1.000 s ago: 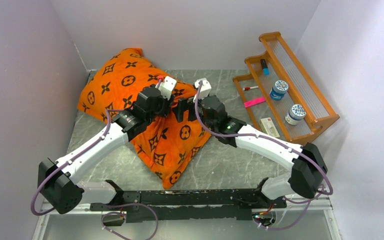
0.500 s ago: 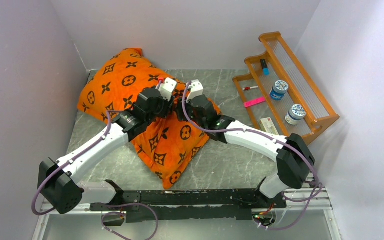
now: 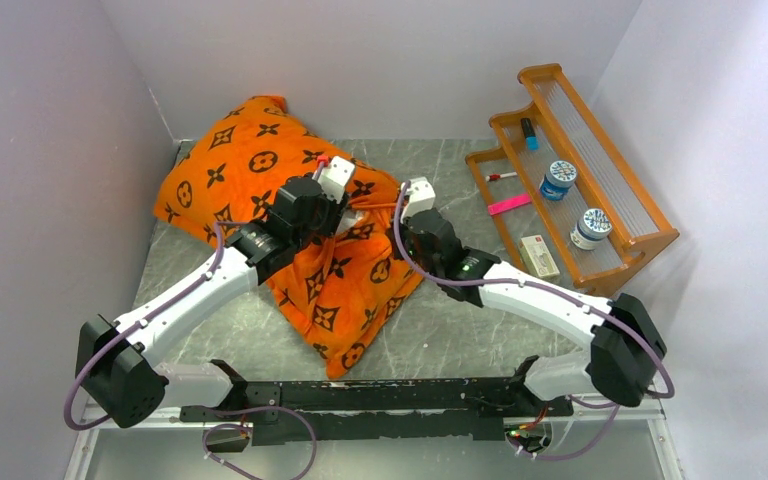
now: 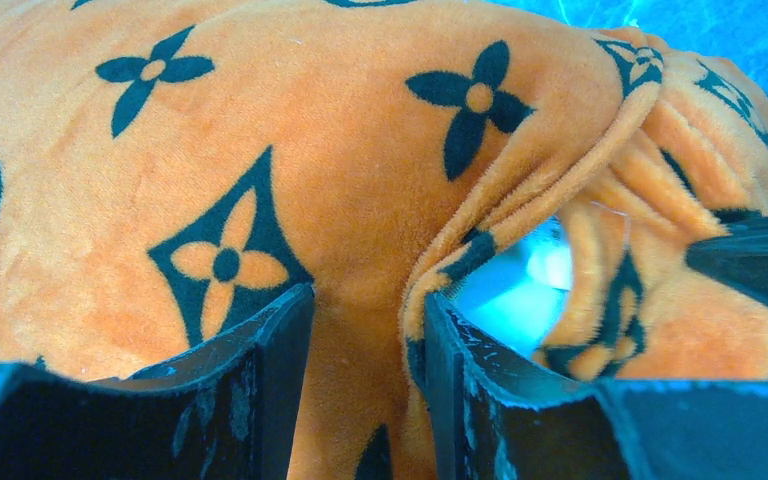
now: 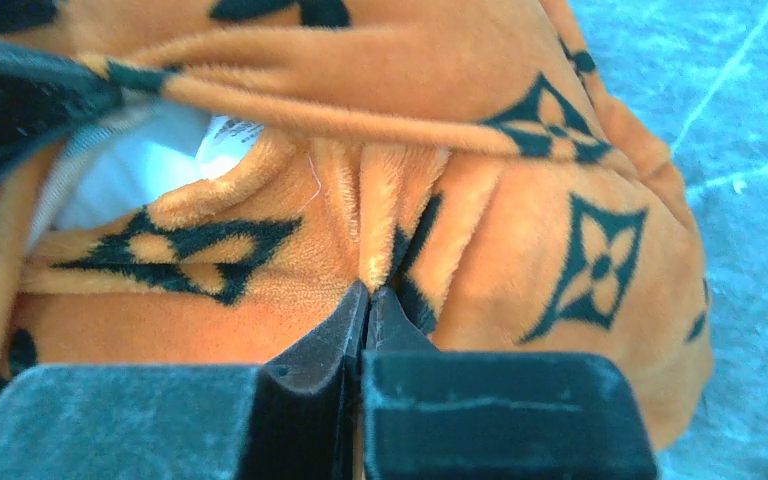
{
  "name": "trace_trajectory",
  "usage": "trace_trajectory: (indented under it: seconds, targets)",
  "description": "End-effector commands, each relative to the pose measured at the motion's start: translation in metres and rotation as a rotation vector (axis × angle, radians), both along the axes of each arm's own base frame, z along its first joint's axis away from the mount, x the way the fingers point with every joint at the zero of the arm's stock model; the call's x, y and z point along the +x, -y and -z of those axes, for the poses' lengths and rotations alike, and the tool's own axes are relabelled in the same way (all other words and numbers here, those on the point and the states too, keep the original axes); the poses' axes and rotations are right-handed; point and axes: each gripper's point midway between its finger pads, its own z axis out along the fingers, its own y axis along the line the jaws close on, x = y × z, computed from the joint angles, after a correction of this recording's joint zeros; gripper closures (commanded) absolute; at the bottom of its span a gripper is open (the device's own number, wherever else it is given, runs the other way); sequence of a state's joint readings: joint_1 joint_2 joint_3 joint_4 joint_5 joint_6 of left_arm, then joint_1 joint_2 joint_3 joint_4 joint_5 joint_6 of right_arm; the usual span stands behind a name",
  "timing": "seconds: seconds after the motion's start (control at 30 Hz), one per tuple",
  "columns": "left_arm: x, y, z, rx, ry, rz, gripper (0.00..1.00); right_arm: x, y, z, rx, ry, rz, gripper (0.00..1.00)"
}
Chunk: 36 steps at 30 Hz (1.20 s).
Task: Remove the pillowcase from the pillow
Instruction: Remove the pillow from the pillowcase.
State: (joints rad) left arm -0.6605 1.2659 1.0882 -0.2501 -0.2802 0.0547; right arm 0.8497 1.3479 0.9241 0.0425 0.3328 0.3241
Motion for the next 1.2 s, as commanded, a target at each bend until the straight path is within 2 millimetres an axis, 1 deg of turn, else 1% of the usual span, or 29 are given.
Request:
trace_trajectory:
  seconds: [0.0, 0.13, 0.27, 0.33, 0.4, 0.47, 0.57, 0.63, 0.73, 0.87, 0.93, 1.0, 1.07, 1.17]
  targets:
    - [0.003, -0.008, -0.005, -0.007, 0.019, -0.039, 0.51, -0.016, 0.061, 0.047, -0.185, -0.095, 0.114, 1.00]
    - [0.004, -0.009, -0.003, 0.000, 0.016, -0.042, 0.51, -0.029, 0.078, 0.062, -0.200, -0.133, 0.137, 1.00]
    - [0.004, -0.009, -0.002, 0.005, 0.016, -0.045, 0.51, -0.035, 0.087, 0.072, -0.227, -0.157, 0.149, 1.00]
    - [0.004, -0.007, -0.001, -0.001, 0.010, -0.033, 0.51, -0.035, 0.084, 0.068, -0.217, -0.151, 0.134, 1.00]
    - [0.003, -0.003, 0.002, -0.009, -0.001, -0.015, 0.51, -0.032, 0.074, 0.056, -0.188, -0.125, 0.092, 1.00]
    - [0.002, 0.001, 0.004, -0.018, -0.010, 0.002, 0.52, -0.029, 0.059, 0.039, -0.143, -0.103, 0.047, 1.00]
    - [0.001, 0.006, 0.006, -0.028, -0.019, 0.019, 0.53, -0.023, 0.037, 0.008, -0.068, -0.067, -0.013, 0.91]
    - [0.000, 0.008, 0.004, -0.036, -0.018, 0.030, 0.53, -0.018, 0.023, -0.013, -0.017, -0.043, -0.044, 0.82]
    - [-0.002, 0.009, 0.003, -0.043, -0.012, 0.040, 0.53, -0.011, 0.005, -0.044, 0.050, 0.001, -0.077, 0.63]
    - [-0.003, 0.012, 0.002, -0.049, -0.014, 0.051, 0.53, 0.003, -0.011, -0.073, 0.094, 0.044, -0.090, 0.35]
    - [-0.005, 0.014, 0.001, -0.057, -0.013, 0.061, 0.53, 0.009, -0.021, -0.082, 0.120, 0.053, -0.102, 0.26]
    - [-0.006, 0.015, 0.000, -0.065, -0.012, 0.071, 0.53, 0.015, -0.029, -0.084, 0.136, 0.046, -0.099, 0.20]
    - [-0.006, 0.015, -0.001, -0.066, -0.011, 0.071, 0.53, 0.023, -0.032, -0.081, 0.131, 0.032, -0.070, 0.18]
    - [-0.006, 0.016, -0.001, -0.068, -0.012, 0.074, 0.53, 0.035, -0.034, -0.069, 0.101, 0.017, -0.029, 0.17]
